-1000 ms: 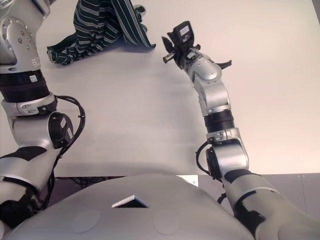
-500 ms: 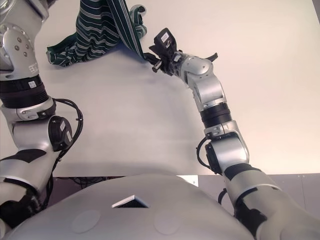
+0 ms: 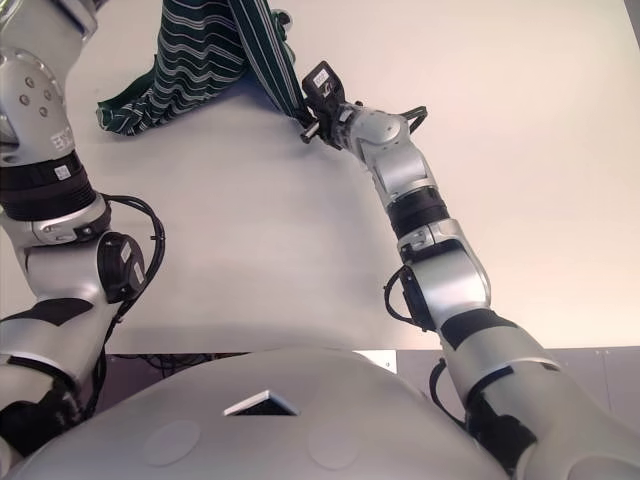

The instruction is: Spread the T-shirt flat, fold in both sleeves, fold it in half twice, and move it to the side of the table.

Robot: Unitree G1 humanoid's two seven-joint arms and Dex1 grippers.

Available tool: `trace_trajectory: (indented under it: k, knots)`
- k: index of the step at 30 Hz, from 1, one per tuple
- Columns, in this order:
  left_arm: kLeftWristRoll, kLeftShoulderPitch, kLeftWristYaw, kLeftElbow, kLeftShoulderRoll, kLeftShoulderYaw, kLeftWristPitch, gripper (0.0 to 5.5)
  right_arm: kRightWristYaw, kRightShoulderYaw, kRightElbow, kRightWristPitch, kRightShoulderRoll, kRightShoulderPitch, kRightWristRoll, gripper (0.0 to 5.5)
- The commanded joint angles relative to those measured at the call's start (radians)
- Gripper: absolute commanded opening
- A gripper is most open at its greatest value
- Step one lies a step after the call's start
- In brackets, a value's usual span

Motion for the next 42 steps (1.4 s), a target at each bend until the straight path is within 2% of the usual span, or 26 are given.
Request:
trace_trajectory:
  k: [1,3,7,13,19,24,30,35,42]
  knots:
    - [-0.002,0.005,0.020,-0.004,0.029,0.018,-0.004,0.00,0.020,-0.019,-0.026,-0.014,0.003,-0.007,0.009,0.31]
    - [0.001,0.016,0.028,-0.002,0.036,0.024,-0.013,0.00,0.029,-0.040,-0.067,-0.005,-0.014,0.018,0.027,0.03]
    - [0.017,0.029,0.046,0.019,0.060,0.043,-0.057,0.00,0.016,-0.140,-0.195,0.035,-0.084,0.046,0.080,0.03]
    - [0.095,-0.026,0.027,0.169,0.114,0.006,-0.216,0.00,0.006,-0.278,-0.209,0.034,-0.222,-0.157,0.125,0.03]
    - [0.218,-0.223,-0.051,0.489,0.156,-0.099,-0.445,0.00,0.023,-0.285,-0.026,-0.076,-0.277,-0.428,0.089,0.03]
    - [0.276,-0.405,-0.080,0.782,0.149,-0.129,-0.609,0.00,-0.007,-0.280,0.204,-0.198,-0.298,-0.628,0.042,0.03]
    - [0.334,-0.619,-0.021,1.123,0.143,-0.120,-0.783,0.00,-0.128,-0.300,0.451,-0.318,-0.342,-0.825,-0.009,0.03]
    - [0.368,-0.763,0.064,1.327,0.150,-0.107,-0.851,0.00,-0.185,-0.283,0.546,-0.363,-0.368,-0.915,-0.068,0.03]
    - [0.379,-0.776,0.093,1.390,0.185,-0.077,-0.889,0.00,-0.180,-0.280,0.567,-0.410,-0.395,-0.921,-0.111,0.03]
